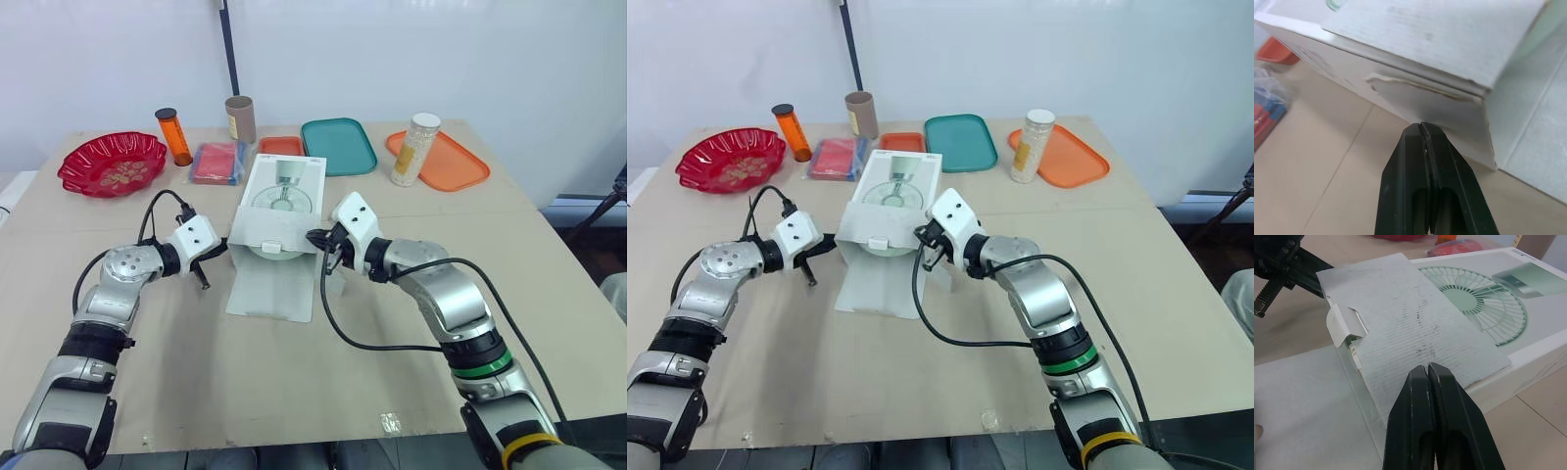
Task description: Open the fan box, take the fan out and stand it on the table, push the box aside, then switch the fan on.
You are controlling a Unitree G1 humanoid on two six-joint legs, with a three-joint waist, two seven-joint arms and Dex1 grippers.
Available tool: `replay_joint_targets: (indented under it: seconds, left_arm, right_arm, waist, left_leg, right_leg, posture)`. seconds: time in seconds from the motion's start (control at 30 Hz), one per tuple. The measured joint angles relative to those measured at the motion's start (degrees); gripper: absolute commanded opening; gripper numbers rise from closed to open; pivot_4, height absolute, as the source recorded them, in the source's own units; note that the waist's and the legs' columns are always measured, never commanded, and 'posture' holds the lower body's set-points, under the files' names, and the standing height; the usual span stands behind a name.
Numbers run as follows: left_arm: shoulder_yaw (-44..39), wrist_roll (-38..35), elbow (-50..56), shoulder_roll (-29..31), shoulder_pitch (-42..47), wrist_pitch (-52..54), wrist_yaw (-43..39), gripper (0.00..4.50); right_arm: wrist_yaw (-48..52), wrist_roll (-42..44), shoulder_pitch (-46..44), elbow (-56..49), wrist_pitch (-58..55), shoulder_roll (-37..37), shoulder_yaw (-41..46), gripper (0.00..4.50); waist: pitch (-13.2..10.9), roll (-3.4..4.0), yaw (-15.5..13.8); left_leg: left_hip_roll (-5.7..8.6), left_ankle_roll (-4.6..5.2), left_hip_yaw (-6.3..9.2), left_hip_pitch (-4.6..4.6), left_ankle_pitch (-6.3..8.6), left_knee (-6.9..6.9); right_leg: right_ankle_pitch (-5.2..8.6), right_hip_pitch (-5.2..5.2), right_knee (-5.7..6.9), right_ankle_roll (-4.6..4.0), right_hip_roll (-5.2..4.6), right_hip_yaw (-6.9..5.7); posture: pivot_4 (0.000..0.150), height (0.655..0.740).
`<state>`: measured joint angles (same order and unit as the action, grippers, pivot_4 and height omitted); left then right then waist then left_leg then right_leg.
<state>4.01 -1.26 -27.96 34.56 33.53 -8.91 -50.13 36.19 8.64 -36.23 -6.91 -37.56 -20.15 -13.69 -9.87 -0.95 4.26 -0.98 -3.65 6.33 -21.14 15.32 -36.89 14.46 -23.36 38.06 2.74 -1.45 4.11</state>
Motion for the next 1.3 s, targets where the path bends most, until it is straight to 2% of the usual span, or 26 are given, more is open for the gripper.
replay_joint_targets:
  seconds: [0.3, 0.8, 0.9, 1.0, 1.3]
  left_arm:
    - [-0.93, -3.33, 2.26, -1.35, -2.80, 2.60, -0.34, 0.00]
    - [-2.34, -4.06, 6.27, -1.60, -5.18, 5.54, -0.04, 0.00]
    - [-4.19, -5.07, 10.21, 0.57, -6.97, 7.28, -0.03, 0.00]
    - [-7.74, -8.40, 19.54, 2.72, -9.57, 12.26, 0.62, 0.00]
    - [-10.27, -21.54, 44.75, 2.36, -12.89, 29.60, 2.66, 0.00]
  right_arm:
    - [0.10, -0.06, 0.09, -0.14, -0.16, -0.01, -0.09, 0.06]
    - [0.11, -0.52, 0.09, -0.14, -0.09, 0.28, -0.20, 0.06]
    - [0.10, -0.64, -0.09, -0.02, 0.02, 0.49, -0.26, 0.06]
    - [0.24, -0.69, -0.22, 0.34, 0.21, 0.48, -0.25, 0.06]
    - [1.22, -1.09, -0.46, 0.66, 0.43, 0.21, -0.36, 0.06]
  waist:
    - [0.00, 0.00, 0.00]
    - [0.01, -0.01, 0.00]
    - [0.01, -0.01, 0.01]
    - [0.01, -0.02, 0.04]
    - [0.01, -0.03, 0.04]
  left_leg:
    - [0.01, 0.00, 0.01, 0.00, 0.00, 0.00]
    - [0.01, -0.01, 0.02, 0.00, 0.00, 0.00]
    - [0.00, -0.01, 0.02, 0.00, 0.00, 0.01]
    - [-0.02, -0.01, 0.02, 0.00, 0.00, 0.02]
    - [-0.02, -0.01, 0.01, 0.02, 0.00, 0.01]
  right_leg:
    - [0.00, 0.02, 0.00, 0.00, 0.00, -0.01]
    - [0.00, 0.01, 0.00, 0.00, -0.01, -0.01]
    - [0.00, 0.00, 0.00, 0.00, 0.00, -0.01]
    - [0.00, 0.00, 0.00, 0.00, 0.00, -0.01]
    - [0.00, 0.04, 0.00, 0.00, 0.00, 0.01]
  posture:
    - [0.150, 0.7400]
    - [0.150, 0.7400]
    - [0.150, 0.7400]
    - [0.150, 0.7400]
    - [0.150, 0.7400]
